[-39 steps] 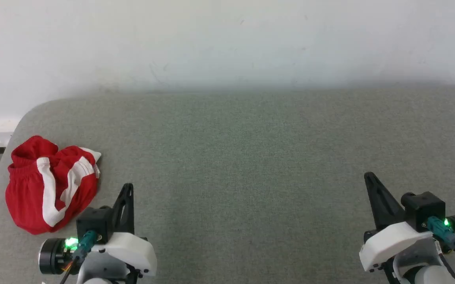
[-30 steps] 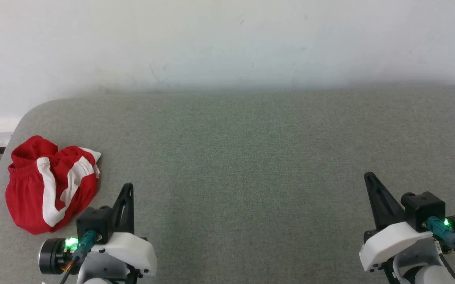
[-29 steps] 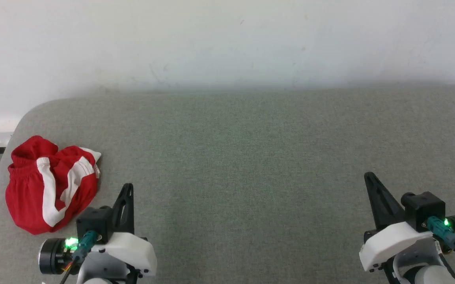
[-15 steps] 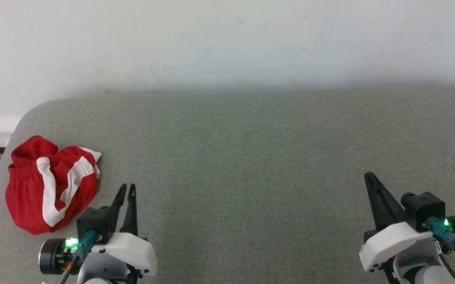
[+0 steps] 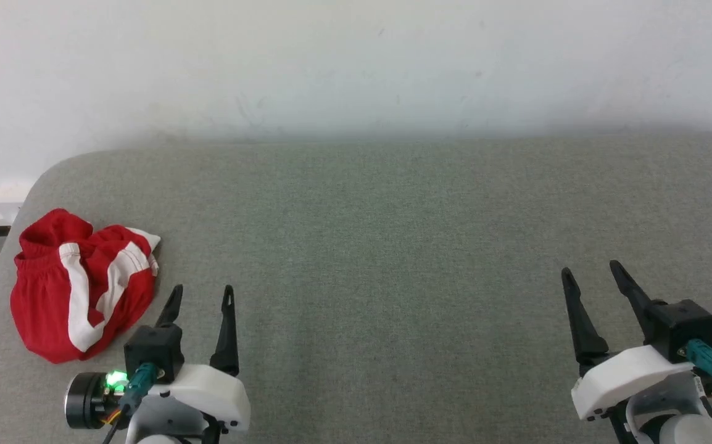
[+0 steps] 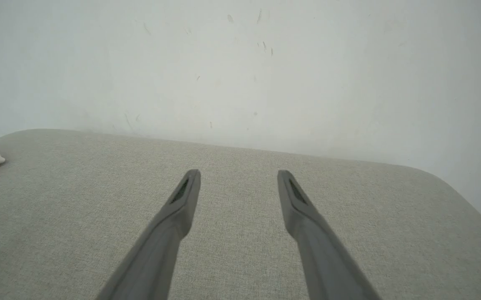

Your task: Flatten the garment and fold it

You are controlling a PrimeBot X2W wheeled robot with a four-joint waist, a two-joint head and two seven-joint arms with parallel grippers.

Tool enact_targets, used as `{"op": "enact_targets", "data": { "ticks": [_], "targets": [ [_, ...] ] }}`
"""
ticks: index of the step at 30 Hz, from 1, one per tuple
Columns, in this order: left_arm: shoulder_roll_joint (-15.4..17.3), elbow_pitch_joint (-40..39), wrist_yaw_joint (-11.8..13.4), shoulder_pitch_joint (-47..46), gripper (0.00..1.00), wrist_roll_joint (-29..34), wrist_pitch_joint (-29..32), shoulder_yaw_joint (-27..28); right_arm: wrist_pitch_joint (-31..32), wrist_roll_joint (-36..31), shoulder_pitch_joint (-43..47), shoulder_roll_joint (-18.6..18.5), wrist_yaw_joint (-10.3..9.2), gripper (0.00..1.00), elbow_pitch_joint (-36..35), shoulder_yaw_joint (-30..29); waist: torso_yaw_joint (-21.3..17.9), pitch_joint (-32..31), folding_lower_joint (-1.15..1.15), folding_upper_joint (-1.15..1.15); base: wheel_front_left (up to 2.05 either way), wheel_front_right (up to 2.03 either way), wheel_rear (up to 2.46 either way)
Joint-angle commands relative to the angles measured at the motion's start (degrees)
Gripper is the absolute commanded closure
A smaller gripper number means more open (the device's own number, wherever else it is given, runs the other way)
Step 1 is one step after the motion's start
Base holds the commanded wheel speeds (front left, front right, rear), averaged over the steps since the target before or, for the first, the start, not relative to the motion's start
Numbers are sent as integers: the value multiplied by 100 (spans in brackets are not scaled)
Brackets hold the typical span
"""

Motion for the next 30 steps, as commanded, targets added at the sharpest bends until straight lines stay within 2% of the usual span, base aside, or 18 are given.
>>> {"op": "enact_targets", "data": {
  "ticks": [1, 13, 30],
  "targets": [
    [4, -29, 60, -74, 0, 9, -71, -35, -58, 77, 0, 6, -1, 0, -54, -29, 21, 9, 0, 0, 0, 0, 0],
    [22, -77, 218, -156, 0, -6, -215, -104, -201, 144, 13, 8, -1, 0, -156, -61, 342, 87, 0, 0, 0, 0, 0],
    [16, -106, 434, -209, 0, -29, -419, -162, -405, 209, 41, 12, -2, 0, -262, -71, 1065, 155, 0, 0, 0, 0, 0]
  ]
}}
